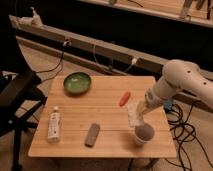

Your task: Place the white sponge in the ceramic cup

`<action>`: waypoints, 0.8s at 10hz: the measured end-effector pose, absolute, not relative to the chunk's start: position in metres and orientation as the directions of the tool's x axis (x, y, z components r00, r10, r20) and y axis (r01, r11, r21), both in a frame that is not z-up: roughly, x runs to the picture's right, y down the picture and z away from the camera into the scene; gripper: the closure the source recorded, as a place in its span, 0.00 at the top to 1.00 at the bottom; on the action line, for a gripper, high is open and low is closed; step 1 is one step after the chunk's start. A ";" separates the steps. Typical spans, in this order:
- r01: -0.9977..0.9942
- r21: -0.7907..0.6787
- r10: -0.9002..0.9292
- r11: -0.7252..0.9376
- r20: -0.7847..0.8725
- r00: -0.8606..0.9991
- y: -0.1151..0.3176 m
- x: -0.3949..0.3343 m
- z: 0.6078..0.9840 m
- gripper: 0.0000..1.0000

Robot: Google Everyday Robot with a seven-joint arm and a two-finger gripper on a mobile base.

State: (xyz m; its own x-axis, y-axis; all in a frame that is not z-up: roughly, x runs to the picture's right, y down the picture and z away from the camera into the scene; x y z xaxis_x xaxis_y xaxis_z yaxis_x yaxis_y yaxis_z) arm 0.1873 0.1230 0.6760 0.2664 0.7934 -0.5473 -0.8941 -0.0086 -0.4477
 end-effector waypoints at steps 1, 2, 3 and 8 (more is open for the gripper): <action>-0.893 -0.450 0.793 -0.005 -0.546 0.270 0.123 0.185 0.677 0.17; -0.894 -0.448 0.795 -0.005 -0.545 0.269 0.122 0.186 0.675 0.08; -0.897 -0.441 0.794 -0.017 -0.551 0.256 0.125 0.190 0.671 0.02; -0.905 -0.412 0.778 -0.102 -0.600 0.185 0.155 0.218 0.660 0.28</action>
